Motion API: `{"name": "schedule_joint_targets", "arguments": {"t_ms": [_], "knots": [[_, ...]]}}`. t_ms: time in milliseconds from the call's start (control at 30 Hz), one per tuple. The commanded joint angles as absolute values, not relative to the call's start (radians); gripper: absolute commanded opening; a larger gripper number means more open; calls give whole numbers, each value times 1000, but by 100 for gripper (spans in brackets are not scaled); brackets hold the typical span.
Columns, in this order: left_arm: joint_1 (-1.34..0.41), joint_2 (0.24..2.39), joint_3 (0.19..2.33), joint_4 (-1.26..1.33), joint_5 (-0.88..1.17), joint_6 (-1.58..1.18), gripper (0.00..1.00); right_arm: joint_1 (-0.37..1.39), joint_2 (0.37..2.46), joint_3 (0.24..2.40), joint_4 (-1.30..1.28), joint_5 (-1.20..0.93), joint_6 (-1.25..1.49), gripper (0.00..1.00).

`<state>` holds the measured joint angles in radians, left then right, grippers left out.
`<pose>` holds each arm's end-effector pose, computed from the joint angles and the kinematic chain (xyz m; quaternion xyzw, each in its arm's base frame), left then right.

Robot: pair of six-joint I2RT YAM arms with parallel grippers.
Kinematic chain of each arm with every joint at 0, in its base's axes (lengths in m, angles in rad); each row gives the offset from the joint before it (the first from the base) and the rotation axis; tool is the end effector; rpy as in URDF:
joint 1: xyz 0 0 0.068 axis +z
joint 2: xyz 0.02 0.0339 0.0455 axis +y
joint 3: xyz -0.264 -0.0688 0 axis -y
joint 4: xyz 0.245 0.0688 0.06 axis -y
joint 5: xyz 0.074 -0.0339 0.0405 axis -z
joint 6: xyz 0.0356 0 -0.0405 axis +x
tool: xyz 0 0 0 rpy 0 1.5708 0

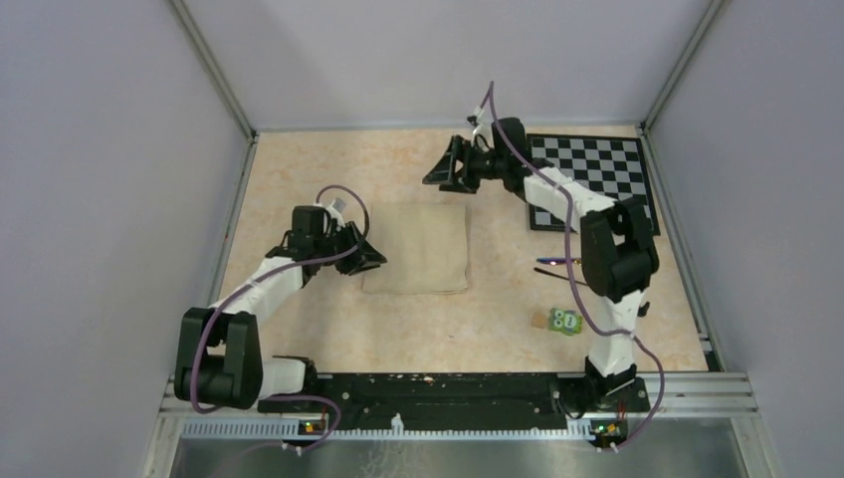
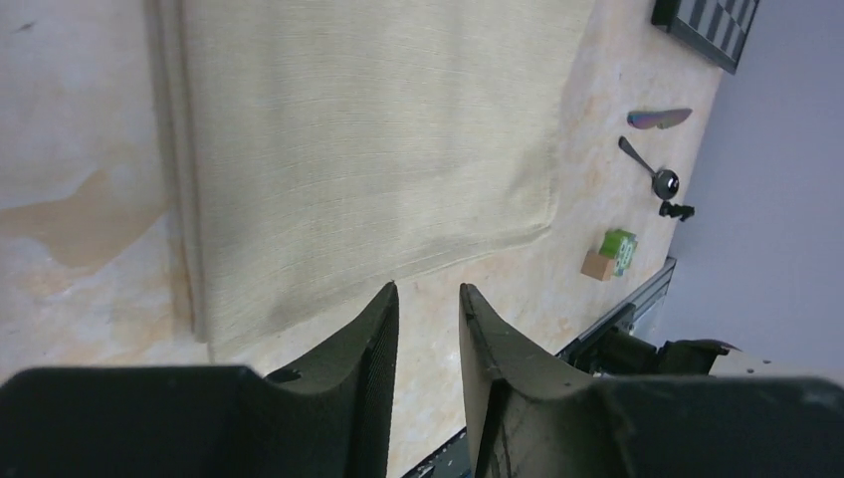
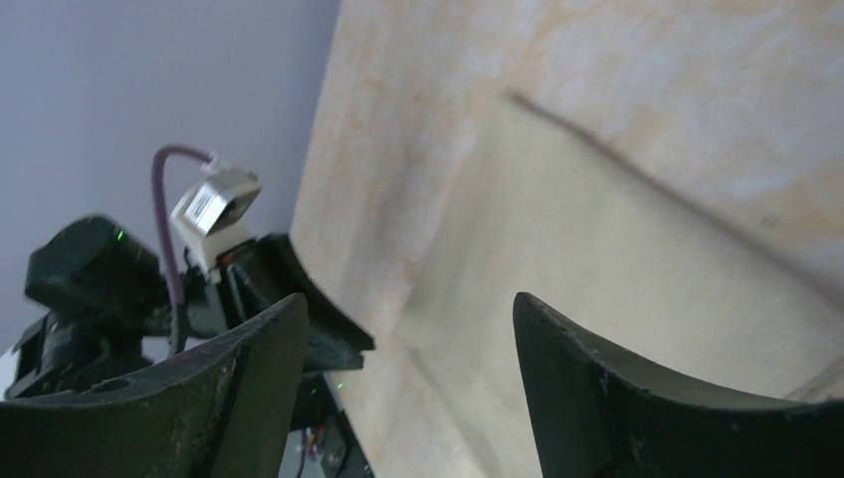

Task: Fold the napkin into a case and place the utensils inside
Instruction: Flatten out the square-folded napkin at the center of the board.

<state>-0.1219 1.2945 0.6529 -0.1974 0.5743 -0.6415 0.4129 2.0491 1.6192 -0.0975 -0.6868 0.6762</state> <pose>0.2454 -0.0495 0.1916 -0.1321 0.8915 -0.3733 0.2199 0.4278 0.2121 0.2492 -0.0592 0.8313 0.4928 0.2502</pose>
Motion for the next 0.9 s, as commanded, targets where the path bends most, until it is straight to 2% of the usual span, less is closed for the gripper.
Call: {"name": "schedule_joint_targets", "arguments": {"t_ms": [0,200,433,600,733,867], "knots": [[-146,1331,707,-118,601,-695,32,459,1946,1354,229,-825,786,70],[-144,1455,721,-87,514,-702,25,515,1897,1112,363,-880,808,55],[-109,1560,644,-30,447,-694,20,545,1841,827,472,-848,789,46],[-101,1581,630,-32,387,-671,18,546,1792,690,501,-843,758,46],[-101,1573,696,-100,369,-627,18,539,1721,662,453,-842,736,48],[-103,1542,747,-161,420,-580,24,497,1636,716,381,-788,717,59]]}}
